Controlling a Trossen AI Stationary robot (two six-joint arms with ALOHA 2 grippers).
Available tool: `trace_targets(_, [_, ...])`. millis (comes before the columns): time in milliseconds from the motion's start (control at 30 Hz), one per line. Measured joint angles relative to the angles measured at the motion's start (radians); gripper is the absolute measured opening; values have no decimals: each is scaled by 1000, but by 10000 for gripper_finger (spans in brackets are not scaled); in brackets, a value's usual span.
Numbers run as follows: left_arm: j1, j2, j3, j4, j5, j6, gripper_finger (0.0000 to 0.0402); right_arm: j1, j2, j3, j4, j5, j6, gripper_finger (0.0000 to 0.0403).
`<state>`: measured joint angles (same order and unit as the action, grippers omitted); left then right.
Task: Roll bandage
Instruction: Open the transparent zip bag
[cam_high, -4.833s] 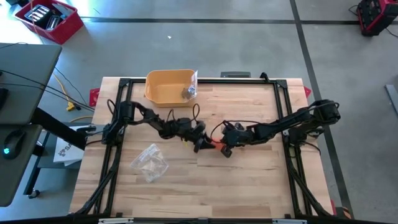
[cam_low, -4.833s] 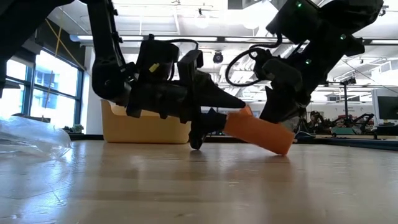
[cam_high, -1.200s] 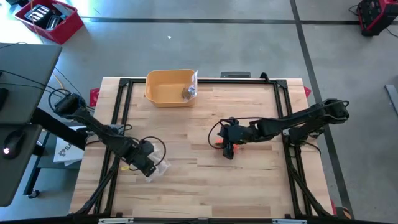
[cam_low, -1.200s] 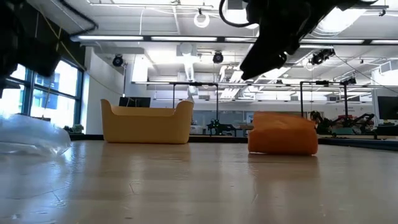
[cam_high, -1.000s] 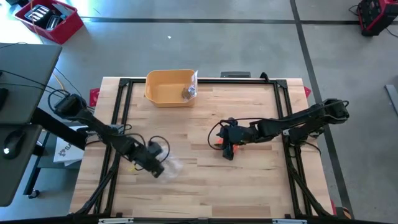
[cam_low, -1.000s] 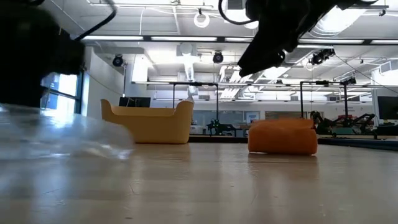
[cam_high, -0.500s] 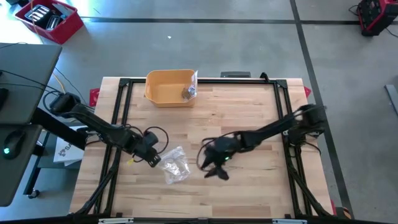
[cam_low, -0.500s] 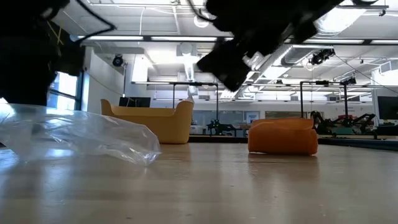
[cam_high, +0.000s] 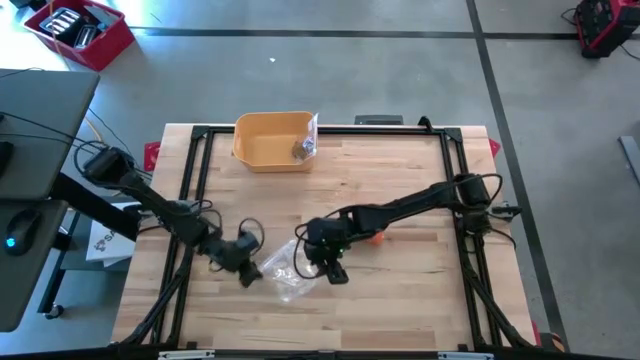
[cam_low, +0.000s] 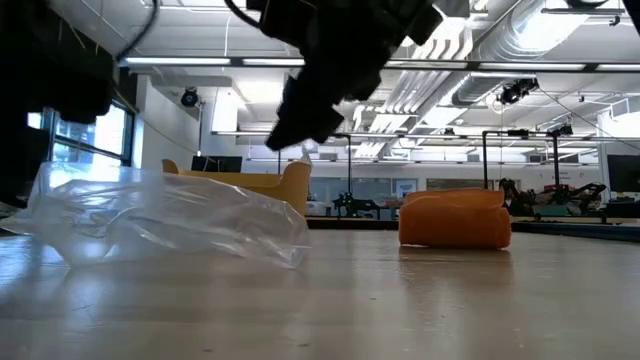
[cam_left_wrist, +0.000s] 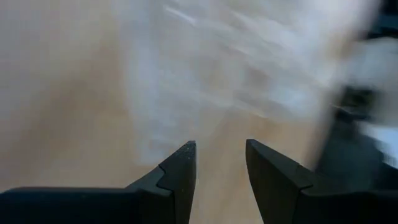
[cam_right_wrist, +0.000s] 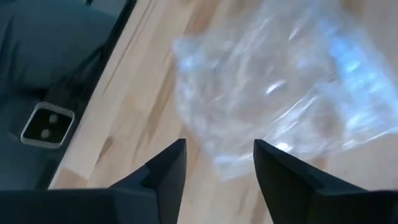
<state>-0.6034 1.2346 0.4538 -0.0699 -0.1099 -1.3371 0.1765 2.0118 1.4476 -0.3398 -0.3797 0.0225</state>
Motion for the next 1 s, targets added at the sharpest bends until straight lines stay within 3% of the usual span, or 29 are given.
trace_targets(67, [-79, 15, 0, 128, -39, -20, 131, -9, -10, 11, -18, 24, -8, 174])
trace_targets(200, [-202, 60, 5, 281, -237, -42, 131, -13, -7, 15, -71, 29, -41, 173])
trace_targets(367, [-218, 56, 73, 33, -391, -117, 131, 28, -3, 11, -82, -160, -22, 170])
trace_targets(567, [-125, 56, 100, -243, -506, -36, 131, 109, 53, 10, -7, -128, 64, 130])
trace_targets(767, [-63, 77, 99, -282, -422, 7, 131, 148, 124, 10, 66, 125, 100, 69])
trace_targets(1000, [-188, 192, 99, -6, -394, -139, 131, 57, 109, 9, 20, 569, 162, 28])
